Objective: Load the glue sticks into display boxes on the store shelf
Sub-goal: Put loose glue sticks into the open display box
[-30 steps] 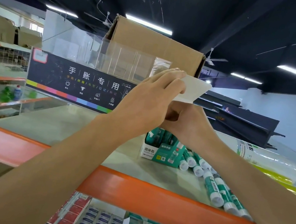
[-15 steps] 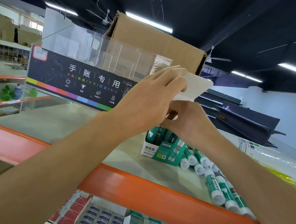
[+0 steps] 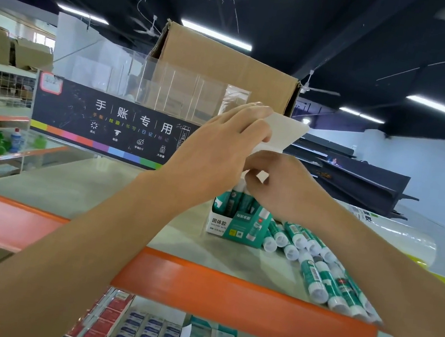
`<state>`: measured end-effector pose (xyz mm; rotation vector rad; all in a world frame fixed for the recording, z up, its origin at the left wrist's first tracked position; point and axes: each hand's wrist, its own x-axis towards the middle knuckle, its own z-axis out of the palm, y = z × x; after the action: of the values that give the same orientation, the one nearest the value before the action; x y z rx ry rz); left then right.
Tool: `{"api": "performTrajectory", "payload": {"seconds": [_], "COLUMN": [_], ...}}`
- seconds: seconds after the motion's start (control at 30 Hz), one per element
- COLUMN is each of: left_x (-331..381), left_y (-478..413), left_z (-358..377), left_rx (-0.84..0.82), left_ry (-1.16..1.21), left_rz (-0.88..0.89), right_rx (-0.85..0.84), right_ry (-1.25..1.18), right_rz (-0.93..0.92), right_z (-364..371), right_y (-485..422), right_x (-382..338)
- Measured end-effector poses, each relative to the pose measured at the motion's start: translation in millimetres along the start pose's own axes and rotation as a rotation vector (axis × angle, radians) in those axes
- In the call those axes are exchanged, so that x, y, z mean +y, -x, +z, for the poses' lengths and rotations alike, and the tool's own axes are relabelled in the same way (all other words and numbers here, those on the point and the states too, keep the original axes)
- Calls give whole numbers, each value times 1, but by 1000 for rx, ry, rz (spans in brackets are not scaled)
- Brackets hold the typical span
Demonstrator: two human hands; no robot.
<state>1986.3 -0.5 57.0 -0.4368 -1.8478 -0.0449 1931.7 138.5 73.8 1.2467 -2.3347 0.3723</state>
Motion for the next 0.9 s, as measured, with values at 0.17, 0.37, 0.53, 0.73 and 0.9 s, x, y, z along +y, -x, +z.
{"api": "performTrajectory", "payload": {"seconds": [0.17, 0.37, 0.53, 0.73, 0.9], "left_x": [1, 6, 14, 17, 17], "left_y": [0, -1, -1, -1, 0], "left_z": [3, 2, -2, -6, -5], "left_rx": [4, -44, -104, -141, -135], "left_ry": [13, -10, -22, -46, -59], "left_rz": [8, 24, 15, 51, 65], "right_rx": [51, 110, 72, -118, -308], "right_ry": [-3, 64, 41, 161, 243], "right_rz": [67, 58, 163, 313, 471], "right_z": [-11, -22, -42, -56, -61], "right_y": [20, 44, 62, 90, 106], "right_x": [10, 19, 29, 47, 54]}}
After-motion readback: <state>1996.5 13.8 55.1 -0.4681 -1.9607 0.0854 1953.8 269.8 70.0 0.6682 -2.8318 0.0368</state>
